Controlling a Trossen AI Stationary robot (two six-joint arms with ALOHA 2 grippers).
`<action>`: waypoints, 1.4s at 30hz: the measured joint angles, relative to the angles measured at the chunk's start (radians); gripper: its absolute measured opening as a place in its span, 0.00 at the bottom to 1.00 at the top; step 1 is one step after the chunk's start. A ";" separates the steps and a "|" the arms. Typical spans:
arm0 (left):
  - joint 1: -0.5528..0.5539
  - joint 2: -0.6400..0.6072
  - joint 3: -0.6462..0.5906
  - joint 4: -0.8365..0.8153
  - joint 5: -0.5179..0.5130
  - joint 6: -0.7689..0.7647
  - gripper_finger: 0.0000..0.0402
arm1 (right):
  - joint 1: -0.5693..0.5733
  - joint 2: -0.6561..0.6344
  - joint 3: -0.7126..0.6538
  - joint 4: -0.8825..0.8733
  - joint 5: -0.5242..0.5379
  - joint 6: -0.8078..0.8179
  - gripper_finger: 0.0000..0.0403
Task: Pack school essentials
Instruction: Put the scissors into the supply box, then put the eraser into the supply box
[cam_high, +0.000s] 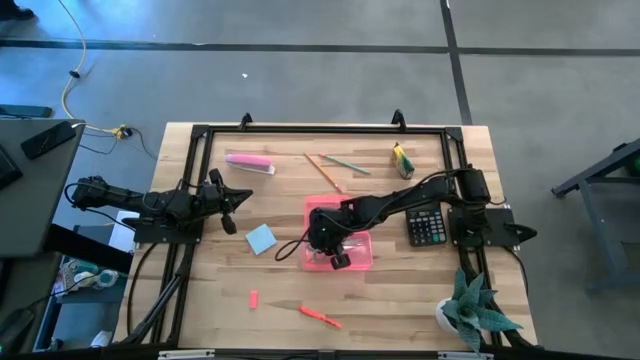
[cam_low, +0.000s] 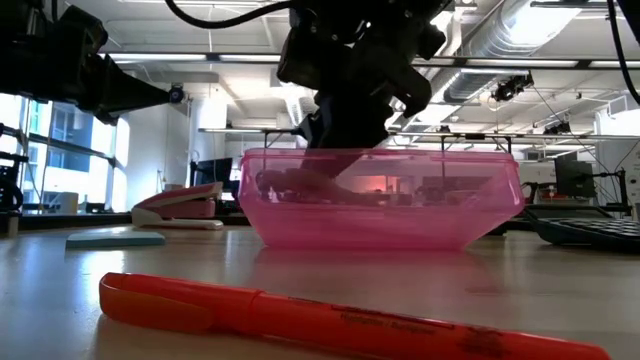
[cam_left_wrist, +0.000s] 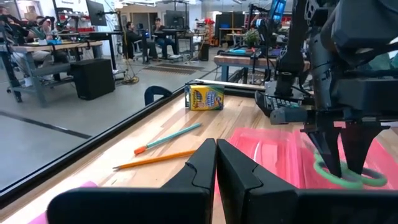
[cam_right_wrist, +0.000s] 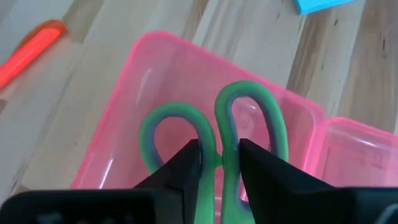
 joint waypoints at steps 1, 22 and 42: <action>0.000 0.000 0.000 0.000 -0.001 0.000 0.01 | 0.000 0.000 0.000 0.003 0.000 0.000 0.28; 0.000 0.000 0.000 -0.007 -0.003 -0.001 0.05 | -0.046 -0.225 0.000 -0.154 0.094 0.037 0.35; -0.001 0.012 0.029 0.074 -0.032 -0.076 0.43 | 0.089 -0.720 -0.348 -0.237 0.479 0.311 0.35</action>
